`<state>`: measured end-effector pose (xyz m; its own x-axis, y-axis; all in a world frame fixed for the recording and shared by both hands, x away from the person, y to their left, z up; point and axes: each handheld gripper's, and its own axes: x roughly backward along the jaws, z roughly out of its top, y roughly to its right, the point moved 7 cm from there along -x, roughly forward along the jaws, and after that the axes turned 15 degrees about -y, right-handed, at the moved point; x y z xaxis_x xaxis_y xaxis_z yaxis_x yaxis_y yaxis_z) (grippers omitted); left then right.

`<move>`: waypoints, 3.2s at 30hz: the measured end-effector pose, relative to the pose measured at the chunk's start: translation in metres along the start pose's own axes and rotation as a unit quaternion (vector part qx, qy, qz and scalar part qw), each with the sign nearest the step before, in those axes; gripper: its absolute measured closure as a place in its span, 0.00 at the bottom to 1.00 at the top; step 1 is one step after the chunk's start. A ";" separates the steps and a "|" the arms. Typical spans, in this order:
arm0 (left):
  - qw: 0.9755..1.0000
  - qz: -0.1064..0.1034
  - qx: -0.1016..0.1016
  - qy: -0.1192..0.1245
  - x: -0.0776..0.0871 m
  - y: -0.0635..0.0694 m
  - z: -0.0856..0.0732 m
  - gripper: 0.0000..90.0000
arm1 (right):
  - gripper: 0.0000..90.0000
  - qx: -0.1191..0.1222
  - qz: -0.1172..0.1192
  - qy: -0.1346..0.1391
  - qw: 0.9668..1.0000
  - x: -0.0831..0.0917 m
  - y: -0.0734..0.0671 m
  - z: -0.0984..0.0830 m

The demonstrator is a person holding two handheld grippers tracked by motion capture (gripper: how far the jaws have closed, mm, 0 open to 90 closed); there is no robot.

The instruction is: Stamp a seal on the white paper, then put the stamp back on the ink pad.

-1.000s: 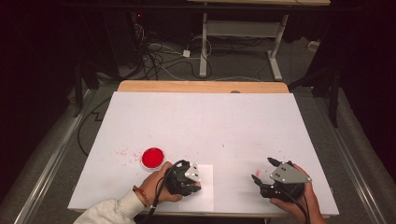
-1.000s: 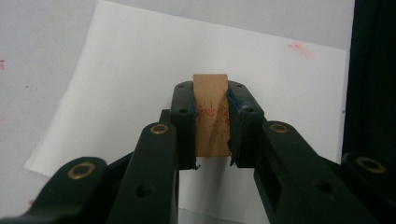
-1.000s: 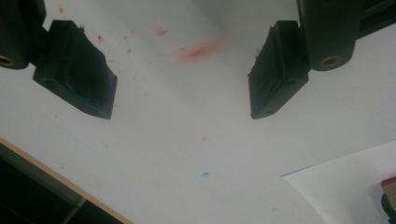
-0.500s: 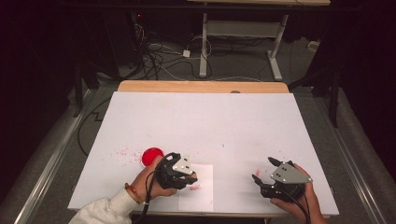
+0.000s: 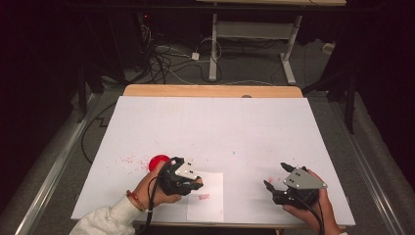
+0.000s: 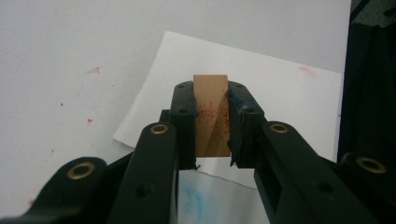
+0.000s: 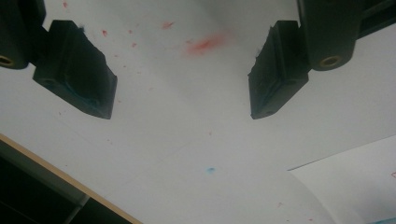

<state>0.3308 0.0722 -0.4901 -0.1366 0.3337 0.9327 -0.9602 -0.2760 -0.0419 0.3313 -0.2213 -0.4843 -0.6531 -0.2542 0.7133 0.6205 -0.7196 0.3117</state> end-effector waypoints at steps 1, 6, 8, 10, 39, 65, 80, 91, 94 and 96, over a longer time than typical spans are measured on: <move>1.000 0.002 0.001 0.000 0.001 -0.001 -0.001 0.82 | 0.26 0.000 0.000 0.000 1.000 0.000 0.000 0.000; 1.000 0.004 0.003 0.002 0.005 -0.003 -0.004 0.82 | 0.26 -0.002 -0.003 0.001 1.000 0.001 0.001 0.000; 1.000 0.007 0.005 0.003 0.006 -0.003 -0.005 0.82 | 0.26 0.000 -0.002 0.000 1.000 0.001 0.000 -0.001; 1.000 0.009 0.006 0.002 0.007 -0.004 -0.006 0.82 | 0.26 0.000 -0.002 0.001 1.000 0.002 0.000 0.000; 0.997 0.054 0.052 0.026 0.043 -0.028 -0.029 0.82 | 0.26 0.015 0.006 0.010 1.000 0.004 -0.008 0.004; 0.991 0.074 0.115 -0.003 0.043 -0.066 -0.065 0.81 | 0.26 0.018 0.006 0.005 1.000 0.003 -0.010 0.002; 0.986 0.047 0.149 -0.051 0.019 -0.083 -0.086 0.81 | 0.26 0.025 0.006 -0.008 1.000 0.000 -0.011 0.000; 0.985 0.035 0.156 -0.064 0.010 -0.086 -0.089 0.80 | 0.26 0.028 0.007 -0.011 1.000 0.000 -0.012 -0.001; 0.985 0.035 0.159 -0.066 0.010 -0.086 -0.089 0.78 | 0.26 0.028 0.008 -0.011 1.000 0.000 -0.012 -0.001; 0.985 0.035 0.159 -0.066 0.009 -0.086 -0.089 0.80 | 0.26 0.031 0.007 -0.011 0.999 0.000 -0.012 -0.001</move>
<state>0.3908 0.1794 -0.5097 -0.1477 0.1900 0.9706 -0.8221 -0.5692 -0.0137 0.3234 -0.2130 -0.4892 -0.6342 -0.2488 0.7320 0.6557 -0.6748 0.3387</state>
